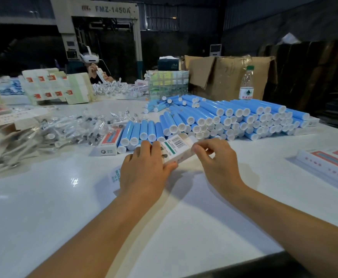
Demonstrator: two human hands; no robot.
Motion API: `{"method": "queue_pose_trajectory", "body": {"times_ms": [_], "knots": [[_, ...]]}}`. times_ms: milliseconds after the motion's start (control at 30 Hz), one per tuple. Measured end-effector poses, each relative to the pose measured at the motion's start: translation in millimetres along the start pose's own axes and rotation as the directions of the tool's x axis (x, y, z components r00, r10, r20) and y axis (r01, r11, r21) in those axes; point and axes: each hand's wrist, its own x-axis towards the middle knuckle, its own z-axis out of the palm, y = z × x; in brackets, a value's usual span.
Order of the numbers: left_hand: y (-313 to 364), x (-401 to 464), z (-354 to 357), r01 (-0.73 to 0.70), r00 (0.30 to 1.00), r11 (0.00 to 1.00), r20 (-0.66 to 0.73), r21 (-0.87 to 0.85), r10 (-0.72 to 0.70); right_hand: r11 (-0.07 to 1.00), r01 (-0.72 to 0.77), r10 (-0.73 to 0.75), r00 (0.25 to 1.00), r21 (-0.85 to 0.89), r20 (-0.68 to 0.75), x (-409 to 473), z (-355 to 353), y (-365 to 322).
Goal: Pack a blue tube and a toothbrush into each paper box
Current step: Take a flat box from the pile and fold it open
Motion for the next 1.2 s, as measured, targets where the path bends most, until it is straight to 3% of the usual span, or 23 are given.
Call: {"method": "queue_pose_trajectory", "body": {"times_ms": [67,333,500,767,867,967,1033,1067,1133,1167,1200], "knots": [[1,-1,2,-0.021,1.000,0.999,0.001,0.025,0.021,0.997,0.034,-0.031,0.998,-0.063,0.052,-2,4,-1],[2,-3,4,-0.074,0.997,0.993,-0.006,0.089,0.075,0.996,-0.089,0.086,0.988,0.024,0.125,-1,4,0],[9,-9,5,-0.169,0.984,0.977,-0.028,0.130,0.174,0.960,-0.077,0.134,0.970,-0.268,0.203,2,6,1],[10,-12,7,-0.162,0.986,0.979,-0.022,0.124,0.166,0.939,-0.071,0.137,0.975,-0.337,0.176,-1,10,-1],[10,-12,8,-0.147,0.989,0.983,-0.016,0.111,0.150,0.951,-0.051,0.116,0.973,-0.306,0.199,-1,10,1],[10,-11,5,-0.129,0.991,0.987,-0.035,0.095,0.133,0.967,-0.046,0.068,0.995,-0.249,0.080,1,6,2],[12,-11,2,-0.117,0.991,0.991,-0.058,0.058,0.121,0.969,-0.245,0.245,0.969,-0.010,0.041,4,3,-2],[13,-11,1,-0.117,0.991,0.992,-0.061,0.048,0.120,0.890,-0.414,0.398,0.910,0.192,0.117,7,2,-4],[14,-12,3,-0.135,0.989,0.989,-0.048,0.056,0.138,0.527,-0.695,0.561,0.717,0.490,0.414,10,1,-4],[14,-12,4,-0.146,0.989,0.987,-0.032,0.061,0.148,0.385,-0.761,0.560,0.643,0.523,0.522,11,0,-5],[14,-12,5,-0.154,0.988,0.986,-0.013,0.064,0.155,0.328,-0.788,0.554,0.607,0.520,0.570,12,0,-4]]}}
